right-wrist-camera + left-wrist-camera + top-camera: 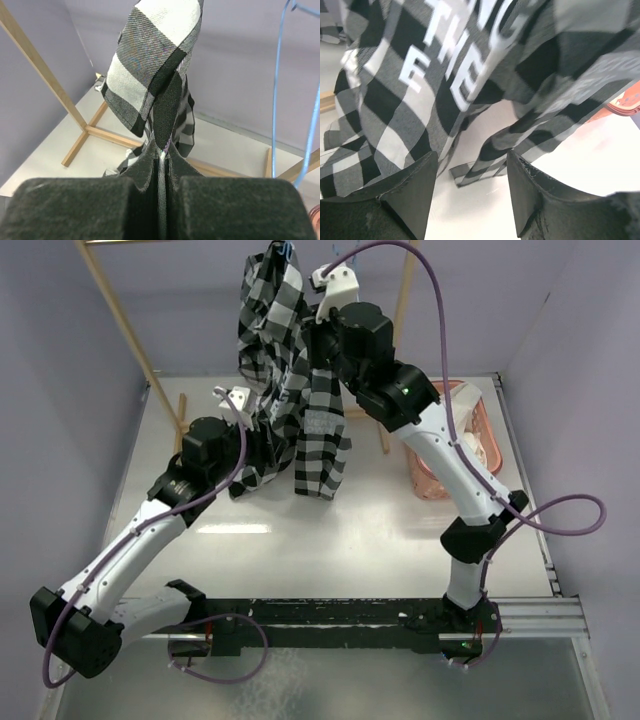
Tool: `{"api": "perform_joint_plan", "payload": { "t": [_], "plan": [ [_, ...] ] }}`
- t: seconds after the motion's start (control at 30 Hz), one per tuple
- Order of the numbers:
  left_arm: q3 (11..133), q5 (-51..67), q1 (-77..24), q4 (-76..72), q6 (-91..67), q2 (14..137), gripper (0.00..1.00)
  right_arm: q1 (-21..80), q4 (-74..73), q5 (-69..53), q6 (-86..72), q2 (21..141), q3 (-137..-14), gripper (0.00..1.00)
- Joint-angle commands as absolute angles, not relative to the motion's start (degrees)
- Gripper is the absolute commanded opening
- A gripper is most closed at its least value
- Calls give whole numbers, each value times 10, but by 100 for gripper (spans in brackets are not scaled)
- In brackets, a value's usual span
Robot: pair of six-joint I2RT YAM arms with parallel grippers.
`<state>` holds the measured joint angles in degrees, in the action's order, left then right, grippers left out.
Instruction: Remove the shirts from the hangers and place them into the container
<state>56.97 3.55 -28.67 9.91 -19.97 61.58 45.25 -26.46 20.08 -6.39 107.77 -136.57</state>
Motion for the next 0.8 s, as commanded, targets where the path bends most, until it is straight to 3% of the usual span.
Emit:
{"api": "perform_joint_plan", "payload": {
  "t": [0.0, 0.43, 0.77],
  "plan": [
    [559, 22, -292, 71, -181, 581, 63, 449, -199, 205, -51, 1013, -1387, 0],
    [535, 13, -293, 47, -130, 497, 65, 455, -281, 104, -47, 897, -1302, 0],
    [605, 13, -293, 118, -95, 426, 67, 456, -297, -52, -88, 665, -1032, 0]
  ]
}}
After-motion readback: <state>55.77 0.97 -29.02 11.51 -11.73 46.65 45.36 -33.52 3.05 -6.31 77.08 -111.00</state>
